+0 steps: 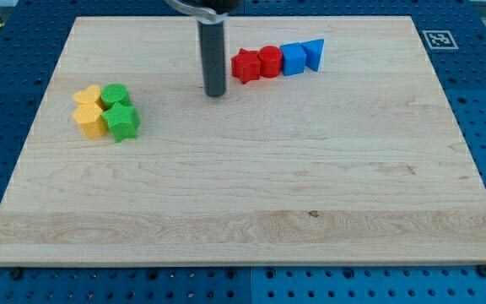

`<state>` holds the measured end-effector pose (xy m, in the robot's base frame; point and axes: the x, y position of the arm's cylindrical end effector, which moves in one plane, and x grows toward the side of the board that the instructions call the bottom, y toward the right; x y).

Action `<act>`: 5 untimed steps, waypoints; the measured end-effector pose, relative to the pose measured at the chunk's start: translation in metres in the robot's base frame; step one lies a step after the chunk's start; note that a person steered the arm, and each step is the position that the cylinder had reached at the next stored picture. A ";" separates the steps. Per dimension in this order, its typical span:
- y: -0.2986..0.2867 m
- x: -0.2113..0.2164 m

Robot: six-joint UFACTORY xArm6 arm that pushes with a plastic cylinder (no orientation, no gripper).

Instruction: Separate red star from red circle

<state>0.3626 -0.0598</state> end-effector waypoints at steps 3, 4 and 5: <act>-0.007 -0.079; 0.029 -0.079; 0.032 -0.074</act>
<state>0.2883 -0.0282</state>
